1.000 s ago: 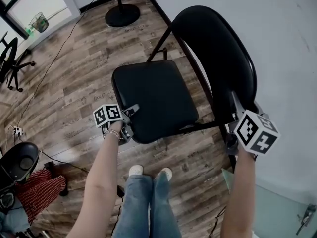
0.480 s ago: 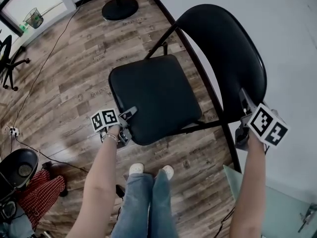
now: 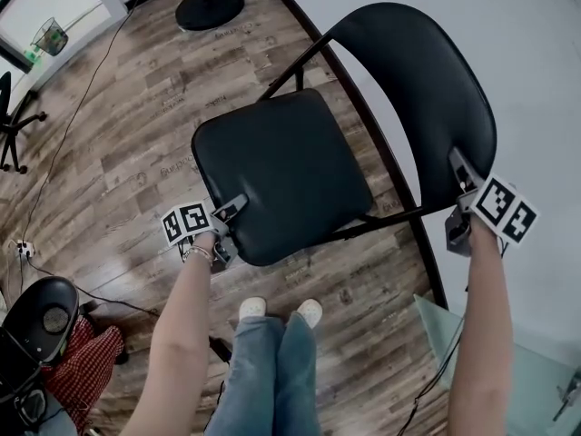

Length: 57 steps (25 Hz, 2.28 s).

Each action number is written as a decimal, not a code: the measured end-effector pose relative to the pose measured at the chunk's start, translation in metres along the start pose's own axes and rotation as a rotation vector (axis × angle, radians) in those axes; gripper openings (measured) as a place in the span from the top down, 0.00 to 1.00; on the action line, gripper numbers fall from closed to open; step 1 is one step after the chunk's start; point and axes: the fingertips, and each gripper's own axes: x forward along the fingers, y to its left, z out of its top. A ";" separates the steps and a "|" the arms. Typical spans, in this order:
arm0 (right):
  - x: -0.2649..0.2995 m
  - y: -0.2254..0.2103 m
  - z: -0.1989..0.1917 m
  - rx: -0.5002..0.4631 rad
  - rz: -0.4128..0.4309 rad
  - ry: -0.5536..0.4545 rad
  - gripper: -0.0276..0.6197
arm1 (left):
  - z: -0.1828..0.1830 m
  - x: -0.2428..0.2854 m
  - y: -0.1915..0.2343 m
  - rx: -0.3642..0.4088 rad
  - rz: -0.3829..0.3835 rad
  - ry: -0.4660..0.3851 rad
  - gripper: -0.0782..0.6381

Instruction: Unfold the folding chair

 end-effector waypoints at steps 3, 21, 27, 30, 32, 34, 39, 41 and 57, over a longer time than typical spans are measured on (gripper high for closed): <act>0.006 -0.010 -0.003 0.006 0.013 -0.019 0.55 | 0.001 0.002 -0.001 0.008 -0.007 0.008 0.40; -0.010 0.058 -0.023 -0.021 0.070 -0.035 0.59 | 0.007 -0.019 0.050 0.135 0.304 -0.063 0.31; -0.011 0.067 -0.024 -0.073 0.063 -0.050 0.58 | 0.011 -0.033 0.050 0.347 0.516 -0.027 0.24; -0.010 0.070 -0.024 -0.091 0.059 -0.067 0.58 | 0.011 -0.039 0.050 0.341 0.541 -0.048 0.21; -0.010 0.071 -0.025 -0.095 0.059 -0.071 0.57 | 0.007 -0.041 0.046 0.349 0.535 -0.056 0.20; -0.010 0.072 -0.027 -0.075 0.068 -0.057 0.56 | 0.003 -0.042 0.038 0.363 0.523 -0.057 0.19; -0.018 0.070 -0.032 -0.058 0.027 -0.001 0.53 | -0.005 -0.046 0.001 0.396 0.467 -0.053 0.17; -0.025 0.071 -0.032 -0.087 -0.014 0.017 0.48 | -0.010 -0.054 -0.014 0.400 0.449 -0.048 0.16; -0.126 0.098 -0.006 -0.301 -0.033 0.106 0.42 | -0.025 -0.105 -0.174 0.572 0.343 -0.032 0.16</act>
